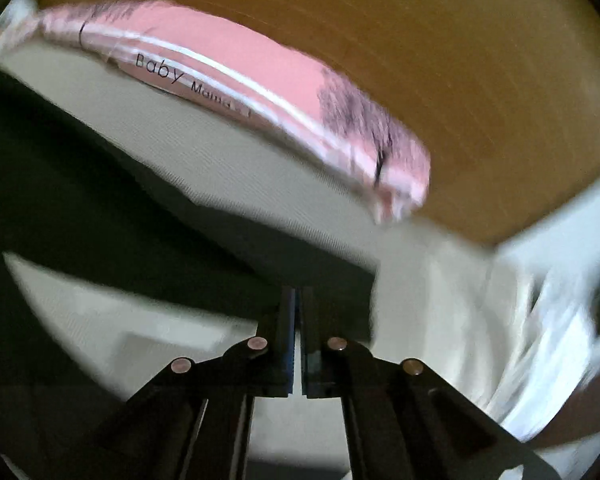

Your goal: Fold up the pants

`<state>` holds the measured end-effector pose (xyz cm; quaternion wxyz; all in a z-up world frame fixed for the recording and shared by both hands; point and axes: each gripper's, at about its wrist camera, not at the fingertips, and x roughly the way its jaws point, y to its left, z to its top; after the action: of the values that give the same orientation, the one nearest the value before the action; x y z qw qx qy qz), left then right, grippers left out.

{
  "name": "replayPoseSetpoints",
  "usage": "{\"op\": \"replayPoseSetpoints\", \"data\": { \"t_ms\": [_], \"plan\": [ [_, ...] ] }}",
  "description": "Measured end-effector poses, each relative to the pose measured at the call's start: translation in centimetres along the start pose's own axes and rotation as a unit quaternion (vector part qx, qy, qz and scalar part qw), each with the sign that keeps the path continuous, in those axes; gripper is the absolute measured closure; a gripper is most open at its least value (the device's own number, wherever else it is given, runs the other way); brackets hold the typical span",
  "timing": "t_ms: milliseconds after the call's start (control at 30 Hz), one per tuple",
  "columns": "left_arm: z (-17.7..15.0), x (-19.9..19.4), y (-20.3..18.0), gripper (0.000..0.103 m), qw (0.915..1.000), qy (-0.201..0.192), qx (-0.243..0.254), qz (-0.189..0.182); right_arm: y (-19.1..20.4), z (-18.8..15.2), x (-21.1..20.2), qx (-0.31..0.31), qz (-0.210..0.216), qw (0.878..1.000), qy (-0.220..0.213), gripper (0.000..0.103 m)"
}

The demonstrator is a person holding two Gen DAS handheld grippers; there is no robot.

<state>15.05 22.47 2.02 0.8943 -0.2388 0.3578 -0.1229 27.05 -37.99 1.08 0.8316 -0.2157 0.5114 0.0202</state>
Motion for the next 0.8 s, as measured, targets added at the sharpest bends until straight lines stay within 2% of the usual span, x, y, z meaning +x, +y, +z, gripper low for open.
{"op": "replayPoseSetpoints", "data": {
  "t_ms": [33, 67, 133, 167, 200, 233, 267, 300, 333, 367, 400, 467, 633, 700, 733, 800],
  "plan": [
    [-0.8, -0.4, -0.3, 0.093, 1.0, 0.004, 0.007, -0.004, 0.2, -0.7, -0.1, 0.011, 0.005, 1.0, 0.008, 0.103],
    [-1.7, -0.9, -0.4, 0.093, 0.9999, 0.006, 0.01, -0.009, 0.4, -2.1, 0.0, 0.032, 0.031, 0.999, 0.025, 0.103],
    [-3.7, -1.8, -0.6, 0.093, 0.9998, 0.012, 0.013, -0.004, 0.8, -3.6, 0.0, 0.071, 0.067, 0.995, 0.031, 0.102],
    [-4.3, -2.2, -0.5, 0.093, 0.9999, 0.011, 0.011, -0.004, 1.2, -3.8, 0.4, 0.092, 0.1, 0.99, 0.048, 0.096],
    [-5.1, -2.6, -0.3, 0.093, 0.9999, 0.011, 0.004, -0.005, 1.3, -4.2, 0.5, 0.113, 0.12, 0.985, 0.053, 0.096],
    [-5.6, -2.9, -0.1, 0.093, 0.9999, 0.012, -0.002, -0.007, 0.9, -4.7, 0.6, 0.151, 0.156, 0.975, 0.048, 0.095],
    [-6.2, -3.1, 0.0, 0.093, 0.9999, 0.012, -0.007, -0.007, 0.3, -4.9, 1.4, 0.215, 0.226, 0.949, 0.04, 0.092],
    [-6.6, -3.3, 0.0, 0.093, 0.9999, 0.011, -0.008, -0.004, 0.5, -5.1, 1.8, 0.245, 0.259, 0.933, 0.044, 0.087],
    [-6.8, -3.5, -0.1, 0.093, 0.9999, 0.009, -0.01, -0.003, 0.2, -5.1, 2.9, 0.299, 0.296, 0.906, 0.039, 0.081],
    [-6.9, -3.6, -0.3, 0.093, 0.9999, 0.009, -0.011, -0.004, 0.2, -4.9, 3.4, 0.322, 0.308, 0.894, 0.03, 0.081],
    [-6.8, -3.7, -0.6, 0.093, 1.0, 0.005, -0.008, -0.002, 0.6, -4.5, 3.9, 0.33, 0.318, 0.889, 0.024, 0.081],
    [-6.3, -3.8, -1.2, 0.093, 1.0, 0.002, -0.001, 0.001, 1.5, -3.3, 5.1, 0.341, 0.321, 0.883, 0.026, 0.081],
    [-4.5, -3.7, -1.1, 0.093, 0.9999, -0.012, -0.006, 0.007, 3.0, -0.6, 7.9, 0.369, 0.359, 0.857, 0.026, 0.08],
    [-3.9, -3.7, -0.9, 0.093, 0.9998, -0.015, -0.011, 0.011, 3.5, 0.0, 9.0, 0.393, 0.376, 0.839, 0.026, 0.08],
    [-3.6, -3.6, -0.7, 0.093, 0.9997, -0.016, -0.015, 0.011, 3.9, 0.0, 9.6, 0.406, 0.382, 0.83, 0.025, 0.079],
    [-3.2, -3.4, -0.5, 0.093, 0.9996, -0.018, -0.019, 0.011, 4.6, 0.2, 10.7, 0.419, 0.382, 0.823, 0.035, 0.071]
  ]
}}
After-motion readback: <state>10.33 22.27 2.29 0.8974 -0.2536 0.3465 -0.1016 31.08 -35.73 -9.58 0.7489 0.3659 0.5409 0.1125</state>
